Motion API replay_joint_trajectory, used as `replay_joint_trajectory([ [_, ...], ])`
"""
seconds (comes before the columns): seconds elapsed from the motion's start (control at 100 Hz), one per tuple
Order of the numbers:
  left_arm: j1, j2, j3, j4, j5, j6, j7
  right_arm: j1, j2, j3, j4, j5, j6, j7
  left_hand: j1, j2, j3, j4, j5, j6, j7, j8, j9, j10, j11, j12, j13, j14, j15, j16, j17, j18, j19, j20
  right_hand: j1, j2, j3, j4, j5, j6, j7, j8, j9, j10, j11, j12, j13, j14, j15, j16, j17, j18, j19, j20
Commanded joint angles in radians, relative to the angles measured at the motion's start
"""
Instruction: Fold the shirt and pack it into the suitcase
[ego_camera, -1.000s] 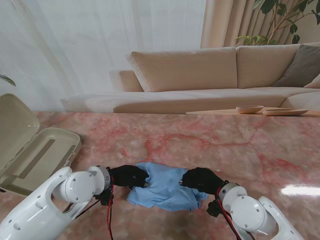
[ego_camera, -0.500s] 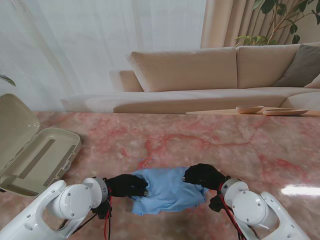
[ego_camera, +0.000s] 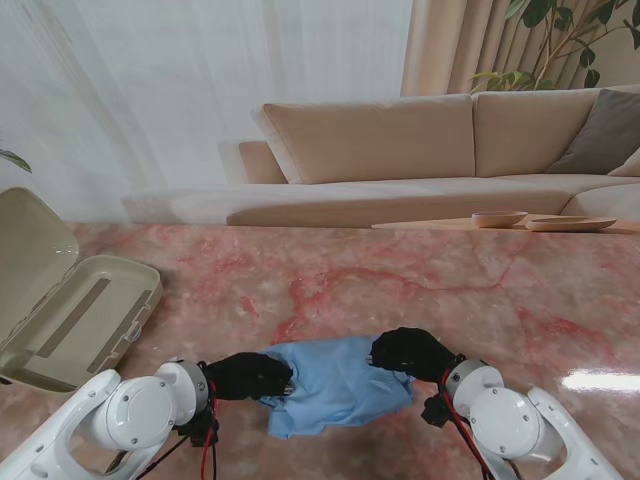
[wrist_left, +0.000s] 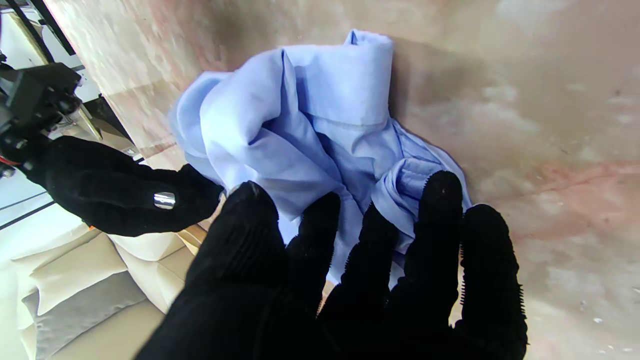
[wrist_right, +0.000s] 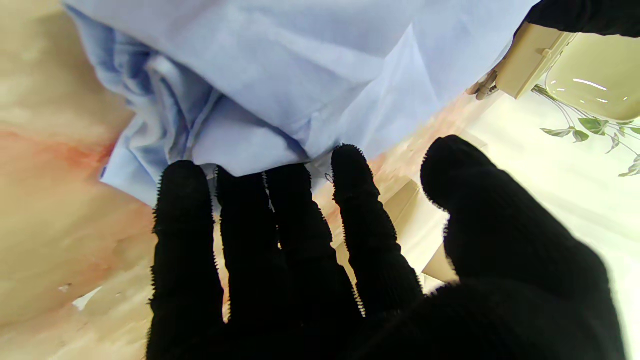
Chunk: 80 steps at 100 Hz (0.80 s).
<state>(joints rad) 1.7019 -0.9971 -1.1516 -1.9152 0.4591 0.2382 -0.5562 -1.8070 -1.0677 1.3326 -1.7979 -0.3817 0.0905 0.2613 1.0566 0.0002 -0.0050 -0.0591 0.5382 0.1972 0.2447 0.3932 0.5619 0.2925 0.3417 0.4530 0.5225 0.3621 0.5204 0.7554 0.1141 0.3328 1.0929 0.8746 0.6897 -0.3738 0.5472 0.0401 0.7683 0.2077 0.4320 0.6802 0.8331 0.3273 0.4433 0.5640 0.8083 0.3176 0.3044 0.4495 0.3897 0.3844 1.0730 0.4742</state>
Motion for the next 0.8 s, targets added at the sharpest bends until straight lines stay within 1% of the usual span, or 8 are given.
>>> replay_joint_trajectory([
  [0.0, 0.007, -0.002, -0.006, -0.009, 0.006, 0.008, 0.007, -0.021, 0.004, 0.008, -0.013, -0.001, -0.001, 0.021, -0.013, 0.054, -0.036, 0.012, 0.018, -0.015, -0.013, -0.009, -0.021, 0.004, -0.008, -0.001, -0.035, 0.037, -0.033, -0.007, -0.011, 0.015, -0.017, -0.006, -0.021, -0.001, 0.004, 0.008, 0.018, -0.028, 0.017, -0.013, 0.018, -0.008, 0.003, 0.003, 0.028, 0.001, 0.023, 0.002, 0.011, 0.017, 0.032, 0.030],
  [0.22, 0.032, -0.007, -0.037, -0.039, 0.028, 0.014, 0.028, -0.056, 0.007, 0.036, -0.046, -0.015, -0.013, 0.035, -0.014, 0.052, -0.036, 0.012, 0.019, -0.017, -0.014, -0.008, -0.021, 0.003, -0.008, 0.000, -0.033, 0.038, -0.031, -0.007, -0.009, 0.014, -0.016, -0.007, -0.019, 0.005, -0.006, 0.010, 0.021, -0.027, 0.020, -0.016, 0.025, -0.005, 0.005, 0.005, 0.040, 0.010, 0.049, 0.024, 0.017, 0.027, 0.054, 0.049],
  [0.45, 0.079, -0.016, -0.096, -0.094, 0.079, 0.016, 0.063, -0.101, 0.010, 0.081, -0.097, -0.036, -0.040, 0.046, -0.014, 0.049, -0.036, 0.012, 0.023, -0.017, -0.013, -0.007, -0.016, 0.002, -0.009, -0.001, -0.028, 0.034, -0.032, -0.008, -0.008, 0.013, -0.016, -0.007, -0.018, 0.012, -0.018, 0.013, 0.023, -0.026, 0.020, -0.018, 0.026, -0.005, 0.002, 0.006, 0.039, 0.011, 0.055, 0.034, 0.017, 0.029, 0.059, 0.058],
  [0.61, 0.115, -0.025, -0.147, -0.135, 0.120, 0.019, 0.097, -0.129, 0.005, 0.108, -0.134, -0.068, -0.069, 0.013, -0.016, 0.047, -0.036, 0.011, 0.028, -0.018, -0.013, -0.007, -0.014, 0.002, -0.010, -0.002, -0.027, 0.035, -0.035, -0.010, -0.008, 0.013, -0.016, -0.007, -0.018, 0.013, -0.026, 0.016, 0.025, -0.029, 0.020, -0.018, 0.030, -0.008, 0.001, 0.006, 0.040, 0.010, 0.055, 0.036, 0.017, 0.030, 0.057, 0.061],
  [0.79, 0.159, -0.036, -0.210, -0.186, 0.181, 0.027, 0.137, -0.150, -0.007, 0.128, -0.159, -0.105, -0.096, -0.056, -0.024, 0.040, -0.039, 0.010, 0.033, -0.020, -0.012, -0.006, -0.009, 0.001, -0.013, -0.003, -0.025, 0.033, -0.039, -0.013, -0.008, 0.013, -0.016, -0.008, -0.017, 0.009, -0.029, 0.018, 0.031, -0.031, 0.023, -0.016, 0.038, -0.008, 0.003, 0.008, 0.049, 0.009, 0.059, 0.039, 0.022, 0.030, 0.059, 0.064],
])
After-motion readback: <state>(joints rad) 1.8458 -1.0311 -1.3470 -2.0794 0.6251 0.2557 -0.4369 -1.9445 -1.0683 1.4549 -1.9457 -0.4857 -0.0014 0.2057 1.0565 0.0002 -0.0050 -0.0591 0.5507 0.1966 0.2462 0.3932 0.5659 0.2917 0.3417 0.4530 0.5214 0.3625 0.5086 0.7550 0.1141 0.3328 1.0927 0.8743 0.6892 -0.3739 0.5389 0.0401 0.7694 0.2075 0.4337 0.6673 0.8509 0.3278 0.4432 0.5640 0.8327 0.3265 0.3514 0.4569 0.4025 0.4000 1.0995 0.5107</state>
